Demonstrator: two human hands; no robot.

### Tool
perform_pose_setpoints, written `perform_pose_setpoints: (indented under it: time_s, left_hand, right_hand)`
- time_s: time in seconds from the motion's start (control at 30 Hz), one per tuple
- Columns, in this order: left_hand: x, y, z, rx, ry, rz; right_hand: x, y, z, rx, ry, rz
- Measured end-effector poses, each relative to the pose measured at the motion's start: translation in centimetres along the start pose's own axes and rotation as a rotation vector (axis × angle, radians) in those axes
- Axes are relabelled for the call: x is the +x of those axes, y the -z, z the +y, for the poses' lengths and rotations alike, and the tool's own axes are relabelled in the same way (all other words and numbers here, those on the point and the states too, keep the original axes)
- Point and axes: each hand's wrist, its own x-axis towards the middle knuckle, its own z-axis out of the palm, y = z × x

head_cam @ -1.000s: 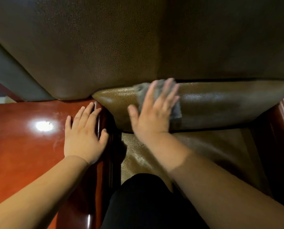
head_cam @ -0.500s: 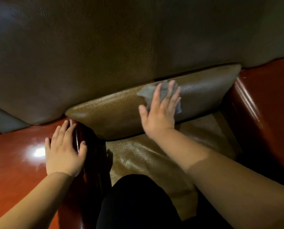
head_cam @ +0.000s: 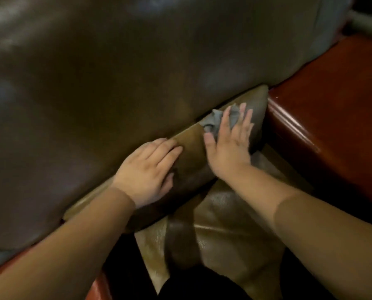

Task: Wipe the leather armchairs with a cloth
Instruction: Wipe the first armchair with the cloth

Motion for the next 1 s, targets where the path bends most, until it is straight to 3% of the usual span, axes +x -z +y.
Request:
perform_pose_setpoints:
  time_s: [0.13, 0.27, 0.4, 0.47, 0.6, 0.67, 0.83, 0.93, 1.0]
  left_hand:
    - [5.4, -0.9, -1.5, 0.19, -0.209, -0.081]
    - [4.1, -3.4, -1.8, 0.259, -0.241, 0.029]
    - [4.3, -3.6, -1.8, 0.281, -0.246, 0.037]
    - [4.5, -3.5, -1.8, 0.26, -0.27, 0.022]
    - [4.5, -3.5, -2.1, 0.222, -0.414, -0.028]
    - [4.6, -3.5, -1.9, 0.186, -0.42, -0.039]
    - [5.0, -3.3, -1.5, 0.154, -0.4, -0.079]
    - [5.2, -3.2, -1.3, 0.158, -0.376, -0.093]
    - [5.3, -3.1, -1.2, 0.169, -0.37, -0.104]
  right_hand:
    - [-3.1, -2.8, -4.1, 0.112, 0.083, 0.022]
    - [-0.1, -2.0, 1.1, 0.131, 0.196, 0.112]
    - [6.7, 1.1, 2.8, 0.316, -0.179, 0.258]
    - [6.2, 1.0, 0.9, 0.335, -0.235, 0.26]
    - [-0.6, -1.7, -1.5, 0.286, 0.185, 0.138]
    - [1.1, -1.6, 1.3, 0.29, 0.284, 0.2]
    - [7.5, -0.1, 4.9, 0.479, -0.16, 0.346]
    - [3.8, -2.6, 2.2, 0.521, -0.199, 0.379]
    - [-0.8, -4.6, 0.2, 0.592, -0.23, 0.241]
